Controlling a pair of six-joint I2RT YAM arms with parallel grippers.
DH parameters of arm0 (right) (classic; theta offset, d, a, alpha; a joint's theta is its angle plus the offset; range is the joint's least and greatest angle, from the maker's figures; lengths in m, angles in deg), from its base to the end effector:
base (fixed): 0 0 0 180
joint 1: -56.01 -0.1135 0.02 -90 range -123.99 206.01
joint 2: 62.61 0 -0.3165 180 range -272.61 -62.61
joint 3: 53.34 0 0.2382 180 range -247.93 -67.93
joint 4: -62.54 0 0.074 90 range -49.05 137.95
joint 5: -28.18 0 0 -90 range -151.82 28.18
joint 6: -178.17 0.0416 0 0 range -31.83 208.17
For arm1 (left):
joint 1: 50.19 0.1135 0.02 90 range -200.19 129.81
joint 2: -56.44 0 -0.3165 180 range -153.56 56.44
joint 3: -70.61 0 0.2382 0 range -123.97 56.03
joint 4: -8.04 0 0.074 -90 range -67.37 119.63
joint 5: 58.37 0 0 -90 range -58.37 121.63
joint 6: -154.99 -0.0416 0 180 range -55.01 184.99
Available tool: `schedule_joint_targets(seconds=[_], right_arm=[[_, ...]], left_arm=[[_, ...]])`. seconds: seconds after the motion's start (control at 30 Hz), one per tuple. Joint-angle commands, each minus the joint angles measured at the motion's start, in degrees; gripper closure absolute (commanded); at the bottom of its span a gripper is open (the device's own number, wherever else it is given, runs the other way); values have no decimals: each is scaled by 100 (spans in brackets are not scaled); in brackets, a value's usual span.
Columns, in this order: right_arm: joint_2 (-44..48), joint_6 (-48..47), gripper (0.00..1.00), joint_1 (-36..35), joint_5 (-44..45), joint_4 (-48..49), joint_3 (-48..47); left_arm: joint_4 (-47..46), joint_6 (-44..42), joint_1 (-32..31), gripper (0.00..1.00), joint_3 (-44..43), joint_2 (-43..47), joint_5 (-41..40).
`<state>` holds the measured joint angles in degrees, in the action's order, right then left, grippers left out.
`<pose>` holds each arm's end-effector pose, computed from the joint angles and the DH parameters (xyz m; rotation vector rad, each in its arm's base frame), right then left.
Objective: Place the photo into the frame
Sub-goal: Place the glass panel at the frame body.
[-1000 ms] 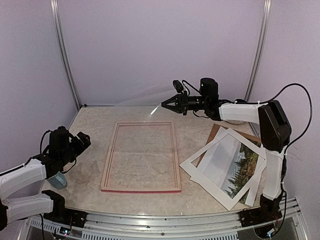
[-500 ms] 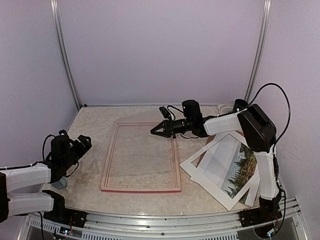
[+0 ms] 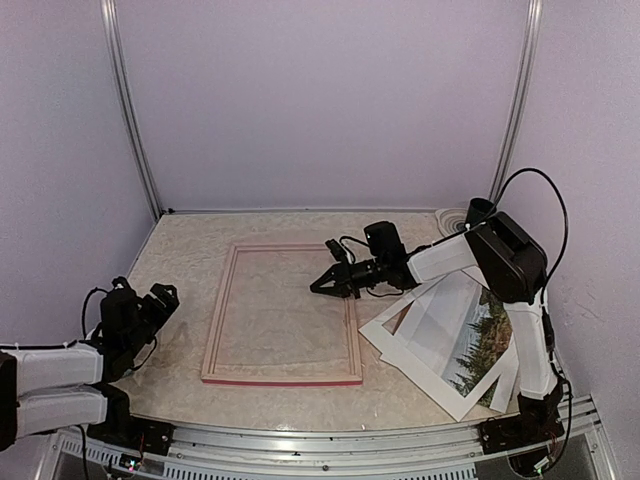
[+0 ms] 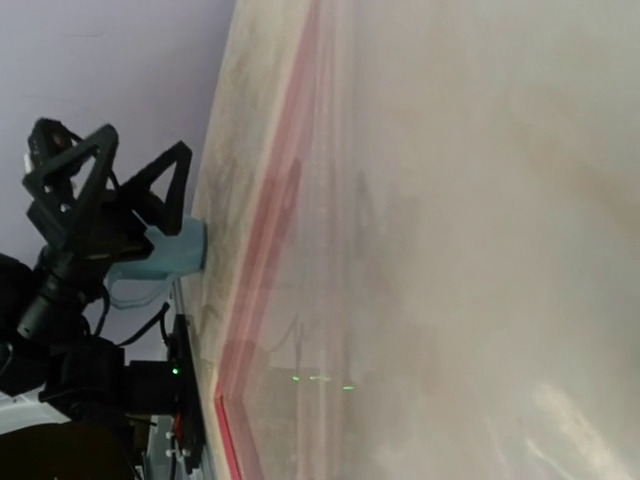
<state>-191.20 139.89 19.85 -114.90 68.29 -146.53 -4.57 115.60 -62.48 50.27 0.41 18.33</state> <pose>0.3821 0.3205 0.1739 -0.3576 2.4177 1.7910 0.1407 -0.0209 0.1921 -0.7975 1.8283 -0.4880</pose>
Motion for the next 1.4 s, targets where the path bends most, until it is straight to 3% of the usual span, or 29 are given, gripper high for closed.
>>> schedule_joint_targets(seconds=[0.0, 0.2, 0.57, 1.37], right_arm=[[-40, -75, 98, -4, 0, -17, 96], [-25, -118, 98, -40, 35, -85, 96], [59, -248, 98, -101, 76, -356, 78], [281, -264, 98, -172, 140, -361, 272]], left_arm=[[-306, -30, 1, 1, 187, 460, -282], [-279, -220, -44, 1, 142, 818, -264], [-628, -323, -119, 1, -109, -11, 159], [-752, -324, -198, 1, -145, -215, 214]])
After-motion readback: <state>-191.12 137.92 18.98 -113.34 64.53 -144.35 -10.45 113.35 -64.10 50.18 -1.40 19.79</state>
